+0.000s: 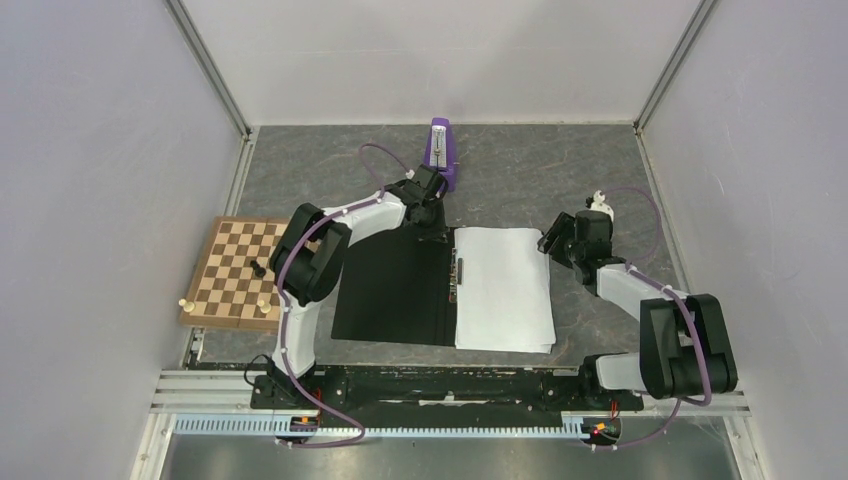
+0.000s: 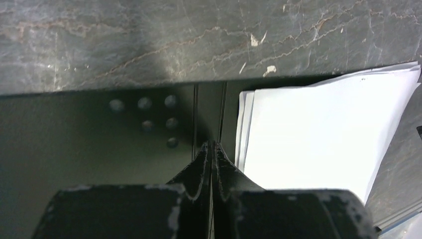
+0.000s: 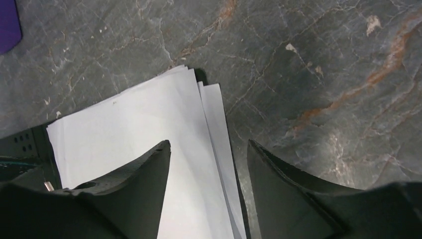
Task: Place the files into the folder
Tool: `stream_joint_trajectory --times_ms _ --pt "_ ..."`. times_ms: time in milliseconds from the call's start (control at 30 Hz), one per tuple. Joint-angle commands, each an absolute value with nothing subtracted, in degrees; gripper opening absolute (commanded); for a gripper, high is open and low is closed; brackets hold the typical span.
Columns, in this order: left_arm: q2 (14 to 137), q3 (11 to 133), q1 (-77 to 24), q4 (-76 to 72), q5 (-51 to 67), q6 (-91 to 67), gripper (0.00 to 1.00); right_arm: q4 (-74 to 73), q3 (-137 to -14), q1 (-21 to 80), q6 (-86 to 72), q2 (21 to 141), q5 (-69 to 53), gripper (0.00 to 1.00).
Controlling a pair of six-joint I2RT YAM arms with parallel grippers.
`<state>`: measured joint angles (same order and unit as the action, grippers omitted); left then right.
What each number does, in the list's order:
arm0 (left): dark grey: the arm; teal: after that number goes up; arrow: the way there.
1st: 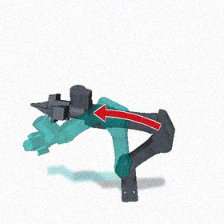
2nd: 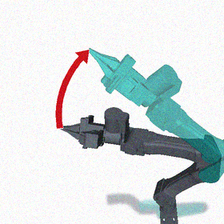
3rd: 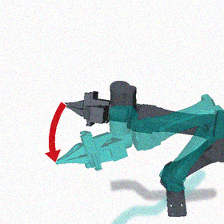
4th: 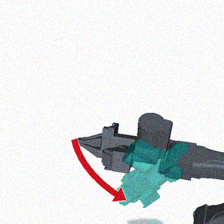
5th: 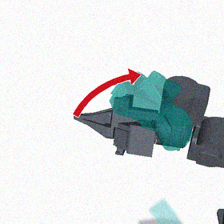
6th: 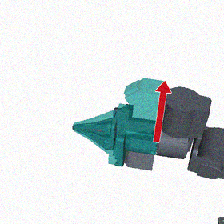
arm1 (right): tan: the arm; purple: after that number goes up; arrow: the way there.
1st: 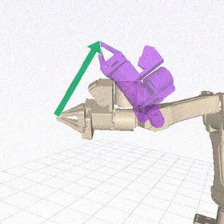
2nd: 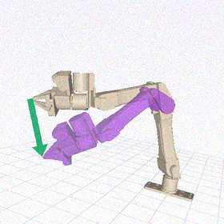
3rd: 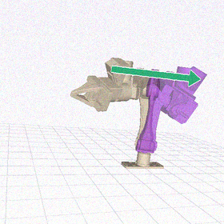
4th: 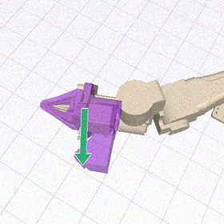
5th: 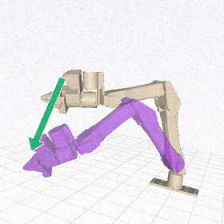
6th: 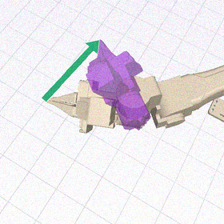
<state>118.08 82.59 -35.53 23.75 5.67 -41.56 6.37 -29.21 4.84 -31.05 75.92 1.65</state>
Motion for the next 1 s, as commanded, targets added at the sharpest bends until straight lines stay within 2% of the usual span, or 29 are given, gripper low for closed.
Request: stream_joint_trajectory --times_ms 0,267,967 --pt "121.07 86.12 -35.39 25.11 5.26 -39.64 0.03 14.62 -30.54 4.02 -32.43 78.76 -2.93 0.59" --pt "122.23 86.01 -35.43 25.14 5.43 -40.17 0.02 17.41 -29.45 4.09 -33.98 80.75 -4.32 0.47" --pt "122.83 86.47 -35.47 25.14 5.86 -40.03 0.02 19.34 -30.91 7.16 -34.80 87.31 -5.20 0.45"
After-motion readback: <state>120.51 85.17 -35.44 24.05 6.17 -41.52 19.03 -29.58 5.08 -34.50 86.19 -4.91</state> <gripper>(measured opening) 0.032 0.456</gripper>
